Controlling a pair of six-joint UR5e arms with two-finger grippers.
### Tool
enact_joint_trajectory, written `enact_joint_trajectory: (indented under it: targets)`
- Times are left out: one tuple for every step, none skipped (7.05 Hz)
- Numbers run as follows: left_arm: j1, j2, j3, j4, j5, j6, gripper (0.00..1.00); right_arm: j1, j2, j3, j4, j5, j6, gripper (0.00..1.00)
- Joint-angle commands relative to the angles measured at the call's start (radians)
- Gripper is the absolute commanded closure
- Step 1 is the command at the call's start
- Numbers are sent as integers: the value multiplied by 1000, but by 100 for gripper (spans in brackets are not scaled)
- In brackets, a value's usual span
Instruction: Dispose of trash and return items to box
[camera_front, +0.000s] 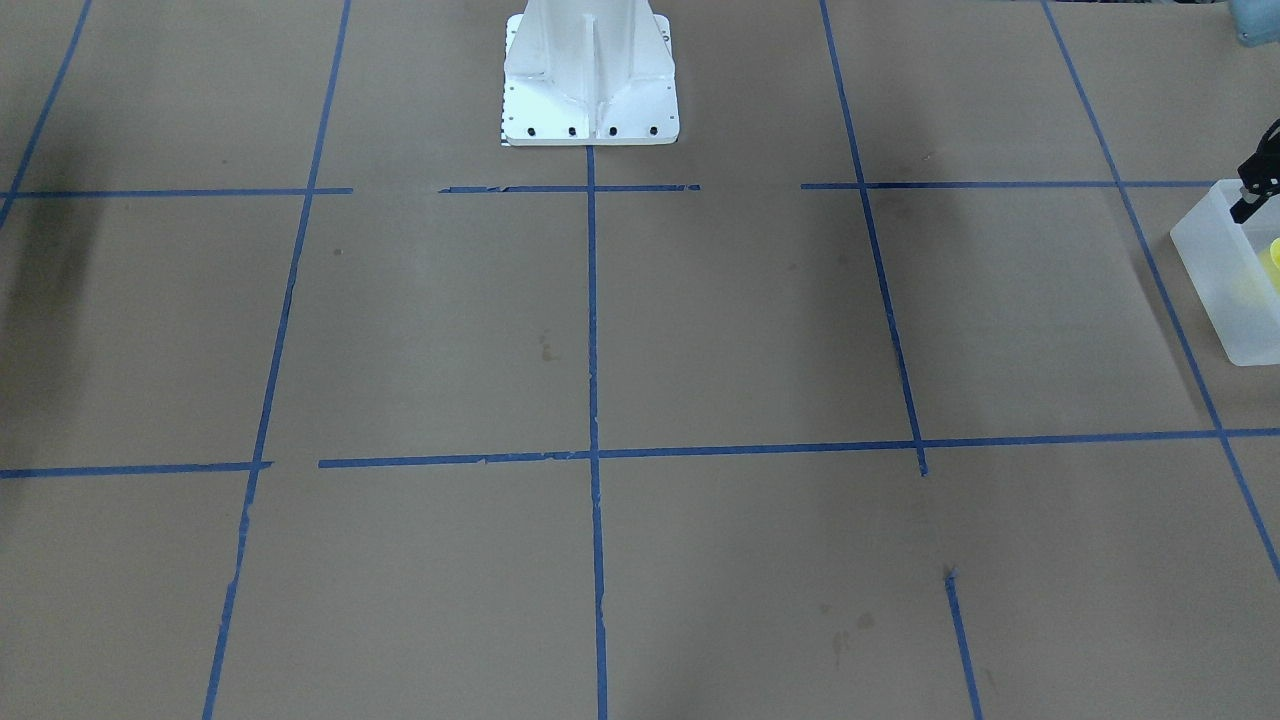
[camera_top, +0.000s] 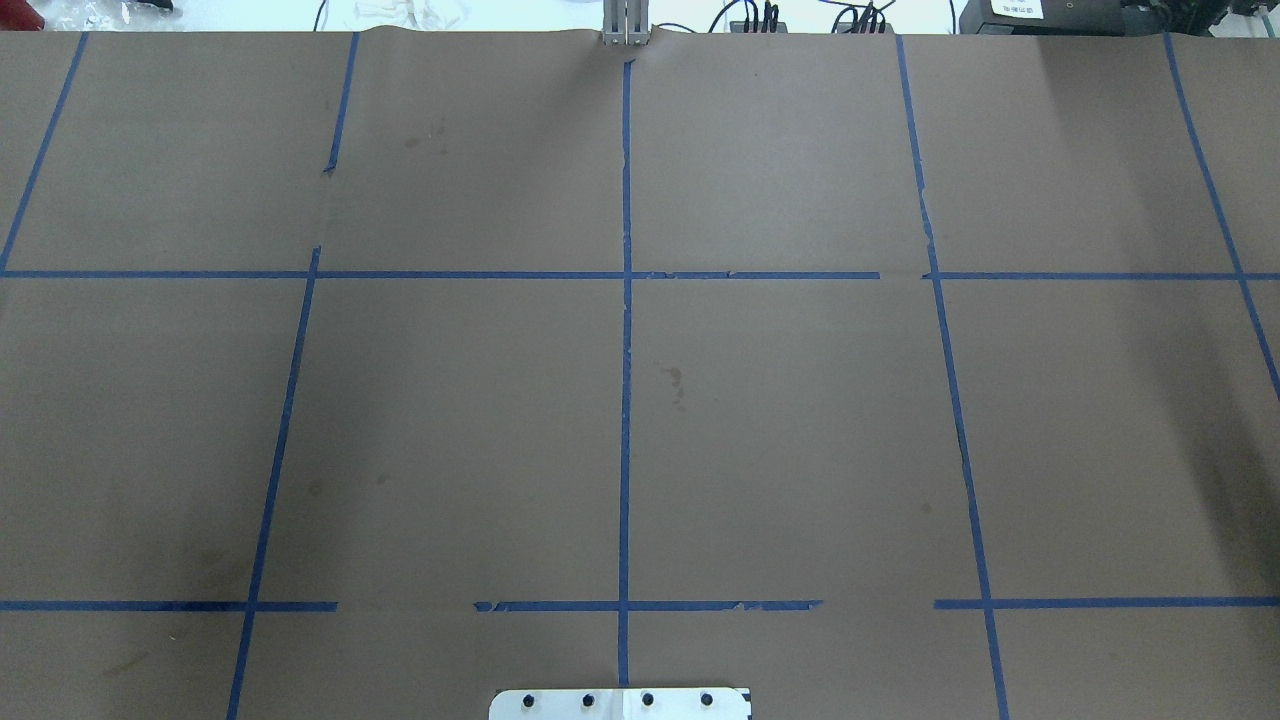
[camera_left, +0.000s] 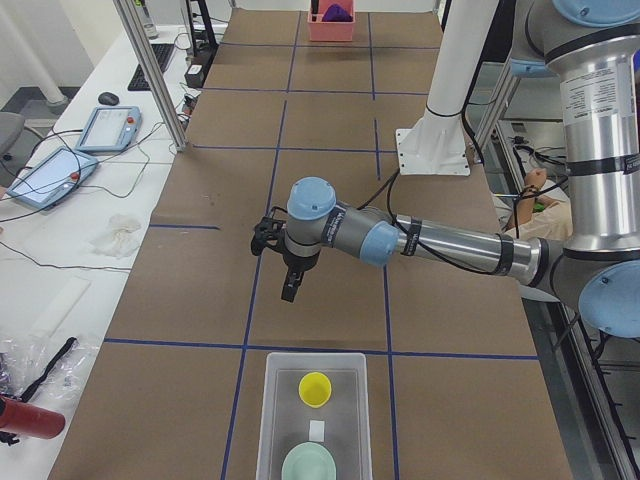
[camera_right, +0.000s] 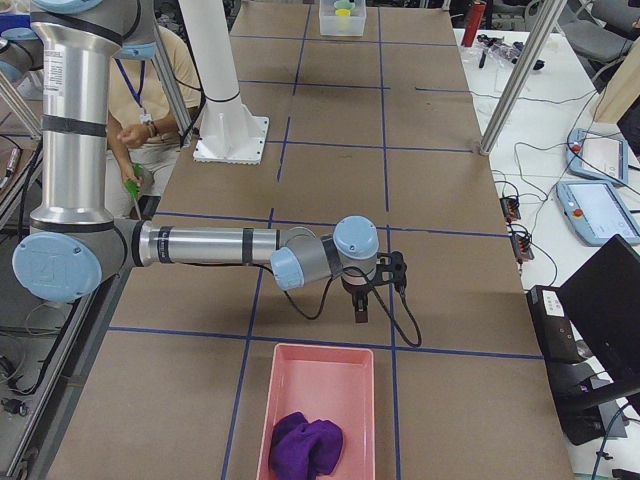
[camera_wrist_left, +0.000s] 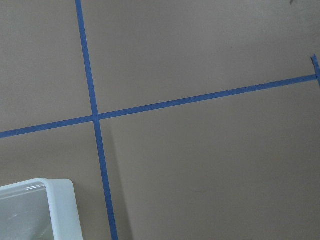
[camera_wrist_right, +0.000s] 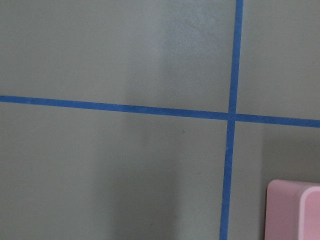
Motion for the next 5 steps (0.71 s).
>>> enact_joint_trajectory:
  targets:
    - [-88,20,5,238,21,182,0,0,-38,6,0,-5,-22,0]
    - [-88,24,39,246,8,177,0,11,-45,15,-2,-3,-28,0]
    - [-92,26,45,246,-50,174,0,-12,-45,14,-11,-3,-34,0]
    - [-97,29,38,246,-78,173,0,-24,-43,15,-23,-5,-40,0]
    - [-97,29,54,244,-77,177,0,-35,-43,15,-23,-6,-42,0]
